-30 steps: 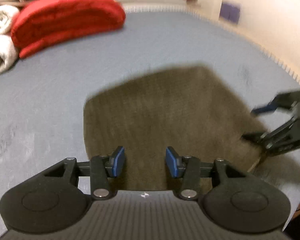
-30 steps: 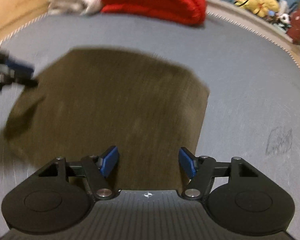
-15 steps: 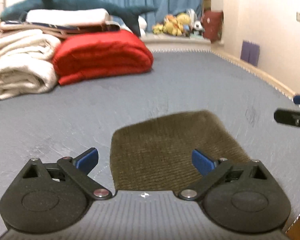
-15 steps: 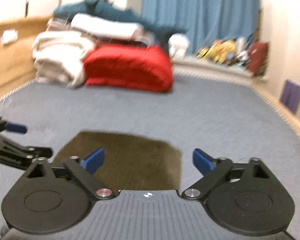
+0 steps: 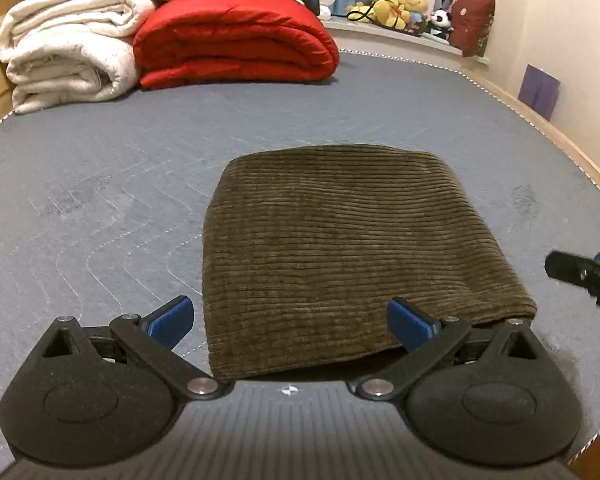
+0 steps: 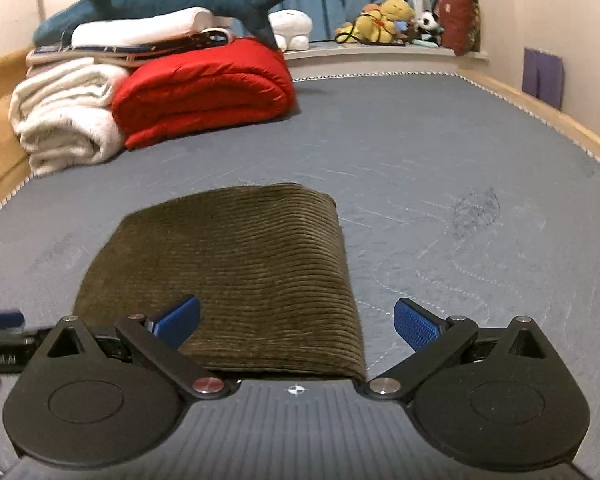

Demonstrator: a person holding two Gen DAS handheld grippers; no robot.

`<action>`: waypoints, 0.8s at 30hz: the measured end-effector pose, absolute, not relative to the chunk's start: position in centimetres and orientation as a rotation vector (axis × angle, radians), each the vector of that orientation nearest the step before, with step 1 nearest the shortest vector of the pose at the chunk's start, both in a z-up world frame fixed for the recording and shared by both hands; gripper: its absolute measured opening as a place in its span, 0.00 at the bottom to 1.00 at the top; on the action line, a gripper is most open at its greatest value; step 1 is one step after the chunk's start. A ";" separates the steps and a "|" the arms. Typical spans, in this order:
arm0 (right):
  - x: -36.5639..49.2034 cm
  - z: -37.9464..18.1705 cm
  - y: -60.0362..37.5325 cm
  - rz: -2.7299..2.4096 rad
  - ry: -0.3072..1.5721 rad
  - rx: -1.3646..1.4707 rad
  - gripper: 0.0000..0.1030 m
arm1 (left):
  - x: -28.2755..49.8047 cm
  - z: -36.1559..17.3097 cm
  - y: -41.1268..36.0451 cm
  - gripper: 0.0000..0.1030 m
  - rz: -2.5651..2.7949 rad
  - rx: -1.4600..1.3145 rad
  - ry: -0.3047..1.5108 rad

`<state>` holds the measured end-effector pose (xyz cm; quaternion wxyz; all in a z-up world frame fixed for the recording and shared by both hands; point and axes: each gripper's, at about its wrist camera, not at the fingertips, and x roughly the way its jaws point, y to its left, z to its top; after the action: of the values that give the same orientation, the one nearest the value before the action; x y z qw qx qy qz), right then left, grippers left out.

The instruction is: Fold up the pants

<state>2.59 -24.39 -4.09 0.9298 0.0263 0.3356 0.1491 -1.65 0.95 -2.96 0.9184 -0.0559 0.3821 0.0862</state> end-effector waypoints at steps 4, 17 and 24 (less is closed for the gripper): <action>3.1 -4.7 -24.3 0.318 0.711 0.060 0.99 | -1.2 -3.3 1.1 1.00 0.200 -0.143 0.804; 3.6 -5.1 -22.5 0.376 0.733 0.011 0.99 | -0.2 -5.0 1.9 1.00 0.216 -0.161 0.850; 3.3 -4.7 -21.8 0.391 0.707 -0.039 0.99 | -0.4 -5.2 1.8 1.00 0.203 -0.151 0.854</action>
<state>3.31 -21.80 -4.67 0.9194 -0.0189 0.3438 0.1901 -0.44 1.77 -5.17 0.9024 -0.0729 0.4132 0.0983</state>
